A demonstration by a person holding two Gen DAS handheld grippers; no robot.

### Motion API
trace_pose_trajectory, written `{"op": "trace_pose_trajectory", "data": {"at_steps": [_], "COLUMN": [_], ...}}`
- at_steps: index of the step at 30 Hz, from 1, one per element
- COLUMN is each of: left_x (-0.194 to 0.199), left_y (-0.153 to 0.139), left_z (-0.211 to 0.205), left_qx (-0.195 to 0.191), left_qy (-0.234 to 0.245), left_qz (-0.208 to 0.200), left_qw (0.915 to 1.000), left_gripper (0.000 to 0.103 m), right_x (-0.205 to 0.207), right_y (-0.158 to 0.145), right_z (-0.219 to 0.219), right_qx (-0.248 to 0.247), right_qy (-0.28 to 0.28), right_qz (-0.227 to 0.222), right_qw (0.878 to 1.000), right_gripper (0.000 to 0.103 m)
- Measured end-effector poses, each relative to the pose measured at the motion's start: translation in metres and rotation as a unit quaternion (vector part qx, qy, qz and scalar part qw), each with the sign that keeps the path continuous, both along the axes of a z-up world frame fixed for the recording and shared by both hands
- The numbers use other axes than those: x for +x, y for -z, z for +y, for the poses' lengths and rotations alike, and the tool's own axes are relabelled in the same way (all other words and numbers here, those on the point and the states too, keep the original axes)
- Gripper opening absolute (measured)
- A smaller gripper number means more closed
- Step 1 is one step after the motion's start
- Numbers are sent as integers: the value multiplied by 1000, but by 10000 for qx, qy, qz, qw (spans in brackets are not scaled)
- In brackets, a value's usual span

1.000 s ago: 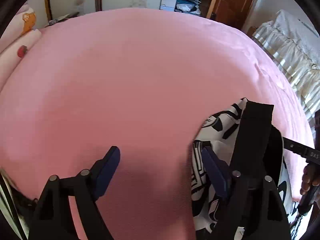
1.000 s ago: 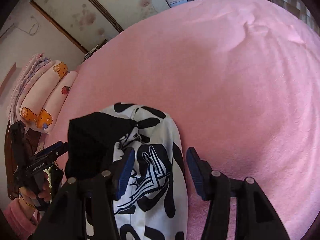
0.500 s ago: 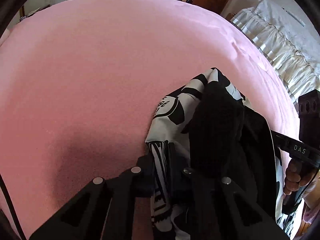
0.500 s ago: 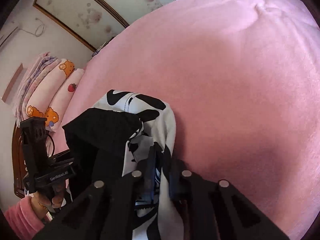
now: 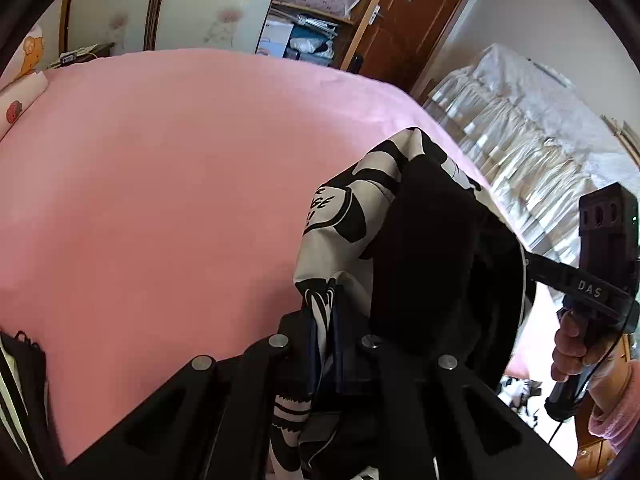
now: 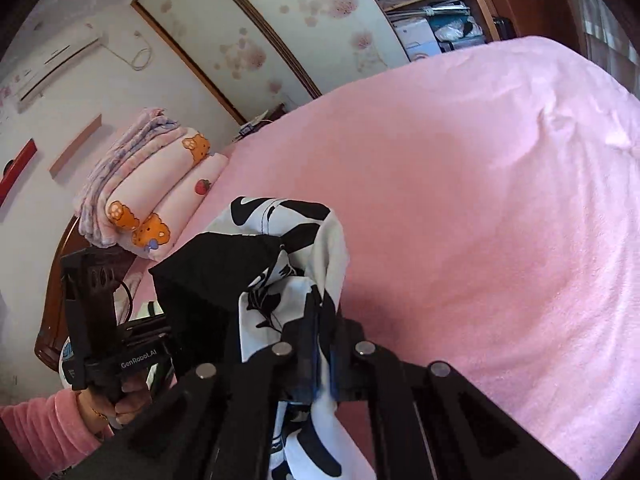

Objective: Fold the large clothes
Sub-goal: 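Lift the collar with both grippers and fold it toward the hem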

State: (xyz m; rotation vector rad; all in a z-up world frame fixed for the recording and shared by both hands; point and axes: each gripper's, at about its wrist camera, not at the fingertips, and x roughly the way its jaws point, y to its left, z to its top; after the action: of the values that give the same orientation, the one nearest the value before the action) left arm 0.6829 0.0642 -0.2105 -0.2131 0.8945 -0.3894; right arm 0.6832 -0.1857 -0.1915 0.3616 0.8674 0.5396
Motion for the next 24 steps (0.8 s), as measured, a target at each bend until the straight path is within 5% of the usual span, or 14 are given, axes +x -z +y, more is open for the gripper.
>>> {"op": "trace_pose_trajectory", "data": {"at_steps": [6,12,17,24], "left_x": [-88,-161,-224,-297], "left_y": [-53,-79,-75,-33], "left_z": [8,23,30,29], "left_qx": [-338,-348,-502,-392], "left_qy": [186,398,382,361], "left_qz": [-429,-565,-343,40], "left_qw": [9983,9970,9974,9986], "left_gripper": [4,4,4,4], "right_x": [-78,-144,-196,-277], "right_y": [-52,-68,-67,-37], "right_z": [-7,-19,-23,-24], "right_qx": [361,576,714,761], "right_qy": [-230,-240,-102,32], "right_qz": [-591,-820,-726,-292], "right_qw": [9973,9947,9947,9967], "right_gripper": [3,3,3,4]}}
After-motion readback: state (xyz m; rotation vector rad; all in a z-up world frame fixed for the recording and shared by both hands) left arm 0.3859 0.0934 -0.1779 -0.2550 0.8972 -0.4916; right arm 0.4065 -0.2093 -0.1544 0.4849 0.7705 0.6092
